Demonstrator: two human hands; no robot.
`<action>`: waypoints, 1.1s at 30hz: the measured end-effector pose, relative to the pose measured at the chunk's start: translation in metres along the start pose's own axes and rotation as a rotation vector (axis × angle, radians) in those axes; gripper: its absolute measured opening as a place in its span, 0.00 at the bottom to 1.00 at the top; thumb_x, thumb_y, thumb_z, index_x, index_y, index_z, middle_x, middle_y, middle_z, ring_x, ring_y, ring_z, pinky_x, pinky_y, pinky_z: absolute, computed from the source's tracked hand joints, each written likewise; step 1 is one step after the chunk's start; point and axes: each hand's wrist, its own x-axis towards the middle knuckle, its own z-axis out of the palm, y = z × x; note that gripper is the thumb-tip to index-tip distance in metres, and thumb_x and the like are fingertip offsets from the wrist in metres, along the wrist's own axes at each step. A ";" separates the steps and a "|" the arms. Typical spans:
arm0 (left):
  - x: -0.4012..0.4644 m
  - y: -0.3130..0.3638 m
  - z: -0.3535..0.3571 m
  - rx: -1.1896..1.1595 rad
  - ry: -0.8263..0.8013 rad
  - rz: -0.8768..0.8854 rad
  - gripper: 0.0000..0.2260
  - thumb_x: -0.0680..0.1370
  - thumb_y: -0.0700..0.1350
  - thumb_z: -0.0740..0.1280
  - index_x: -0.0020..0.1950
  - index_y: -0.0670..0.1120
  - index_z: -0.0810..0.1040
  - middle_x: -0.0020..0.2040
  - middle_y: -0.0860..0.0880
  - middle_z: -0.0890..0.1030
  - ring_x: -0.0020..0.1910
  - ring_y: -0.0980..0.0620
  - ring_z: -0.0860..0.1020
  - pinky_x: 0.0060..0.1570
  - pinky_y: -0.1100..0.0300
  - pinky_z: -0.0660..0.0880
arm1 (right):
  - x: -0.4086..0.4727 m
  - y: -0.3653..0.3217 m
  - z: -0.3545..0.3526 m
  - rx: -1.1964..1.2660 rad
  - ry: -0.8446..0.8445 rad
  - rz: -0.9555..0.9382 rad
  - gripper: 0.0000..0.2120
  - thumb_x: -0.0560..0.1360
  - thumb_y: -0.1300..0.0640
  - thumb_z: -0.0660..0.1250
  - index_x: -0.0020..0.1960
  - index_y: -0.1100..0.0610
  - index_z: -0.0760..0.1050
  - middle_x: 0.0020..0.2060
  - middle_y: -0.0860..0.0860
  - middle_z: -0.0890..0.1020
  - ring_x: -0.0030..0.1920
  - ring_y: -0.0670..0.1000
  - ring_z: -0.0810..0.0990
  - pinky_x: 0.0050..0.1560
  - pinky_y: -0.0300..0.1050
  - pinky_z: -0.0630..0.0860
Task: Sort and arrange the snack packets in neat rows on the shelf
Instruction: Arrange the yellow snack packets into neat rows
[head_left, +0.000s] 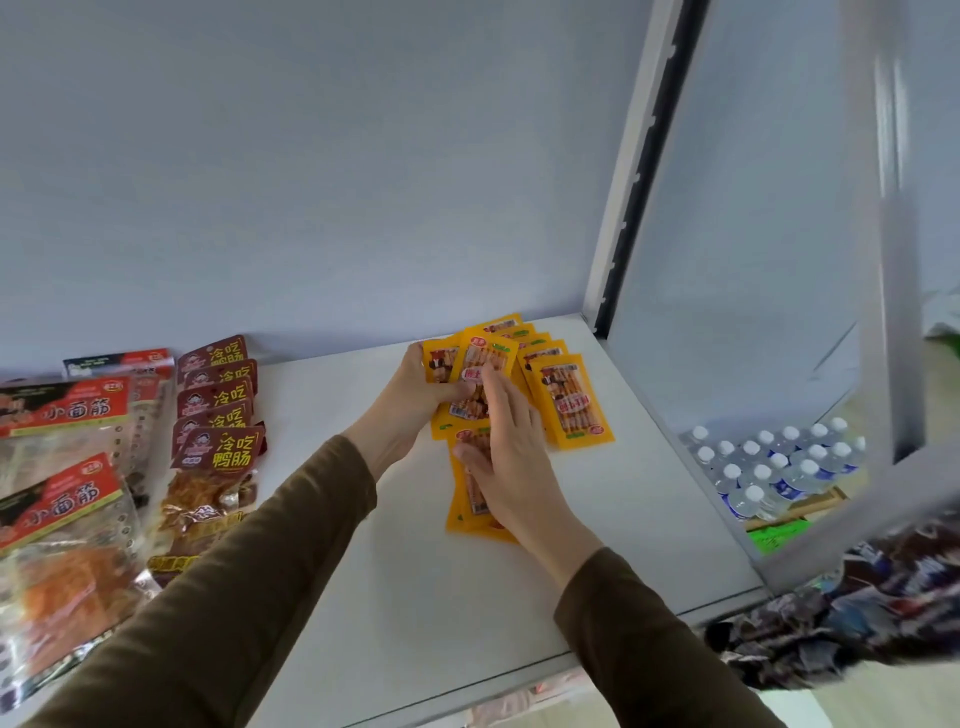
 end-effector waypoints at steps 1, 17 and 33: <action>-0.003 0.000 -0.001 0.020 -0.003 0.024 0.29 0.75 0.36 0.77 0.70 0.47 0.67 0.60 0.45 0.83 0.55 0.47 0.85 0.50 0.50 0.84 | 0.001 0.001 0.000 -0.010 0.016 0.008 0.41 0.80 0.44 0.67 0.83 0.50 0.47 0.80 0.51 0.56 0.79 0.54 0.54 0.75 0.46 0.52; -0.048 -0.021 -0.014 -0.482 0.178 0.020 0.34 0.80 0.33 0.69 0.78 0.52 0.57 0.65 0.43 0.82 0.59 0.41 0.83 0.58 0.39 0.80 | -0.018 -0.009 -0.009 0.288 0.070 0.044 0.51 0.72 0.43 0.75 0.78 0.37 0.39 0.74 0.47 0.66 0.70 0.43 0.69 0.64 0.37 0.70; -0.066 -0.011 -0.045 -0.553 0.021 0.012 0.21 0.81 0.33 0.57 0.74 0.38 0.69 0.65 0.34 0.80 0.61 0.35 0.81 0.59 0.41 0.80 | 0.022 -0.030 0.024 0.609 0.111 0.109 0.52 0.73 0.54 0.77 0.81 0.39 0.42 0.76 0.43 0.61 0.74 0.44 0.65 0.67 0.36 0.68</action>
